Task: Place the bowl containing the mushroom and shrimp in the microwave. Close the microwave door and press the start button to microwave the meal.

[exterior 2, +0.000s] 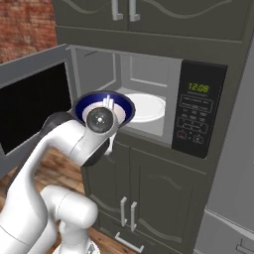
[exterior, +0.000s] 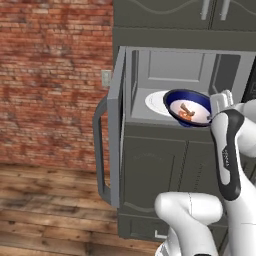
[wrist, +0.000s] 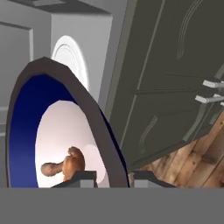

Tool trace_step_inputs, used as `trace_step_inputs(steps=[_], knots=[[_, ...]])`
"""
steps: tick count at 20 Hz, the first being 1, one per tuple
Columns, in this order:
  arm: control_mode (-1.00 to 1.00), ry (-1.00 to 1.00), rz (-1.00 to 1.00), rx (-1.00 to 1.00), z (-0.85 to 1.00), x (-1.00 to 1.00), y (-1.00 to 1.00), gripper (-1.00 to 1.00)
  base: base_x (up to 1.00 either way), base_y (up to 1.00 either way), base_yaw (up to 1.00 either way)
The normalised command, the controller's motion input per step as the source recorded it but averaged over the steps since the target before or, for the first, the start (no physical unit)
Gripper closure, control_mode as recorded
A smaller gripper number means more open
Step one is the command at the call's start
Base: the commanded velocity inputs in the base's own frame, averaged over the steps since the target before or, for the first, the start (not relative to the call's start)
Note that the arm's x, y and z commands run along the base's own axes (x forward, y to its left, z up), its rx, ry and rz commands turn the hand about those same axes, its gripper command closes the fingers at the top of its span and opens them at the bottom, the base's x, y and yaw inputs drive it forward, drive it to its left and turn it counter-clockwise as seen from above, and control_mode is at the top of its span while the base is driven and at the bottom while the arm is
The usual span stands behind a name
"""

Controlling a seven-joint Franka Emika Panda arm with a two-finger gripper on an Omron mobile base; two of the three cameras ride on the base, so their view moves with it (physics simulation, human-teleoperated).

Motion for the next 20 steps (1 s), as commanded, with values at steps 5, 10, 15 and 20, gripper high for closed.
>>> trace_step_inputs(steps=[5,10,15,20], knots=[[-1.00,0.01,-0.01,-0.03,0.00,0.26,0.00,1.00,0.00,0.00,0.00],[-1.00,0.00,0.00,-0.01,0.00,0.36,-0.05,1.00,0.00,0.00,0.00],[-1.00,0.07,-0.01,-0.05,0.00,0.37,-0.08,1.00,0.00,0.00,0.00],[-1.00,0.00,-0.03,-0.08,0.05,0.22,-0.06,1.00,0.00,0.00,0.00]])
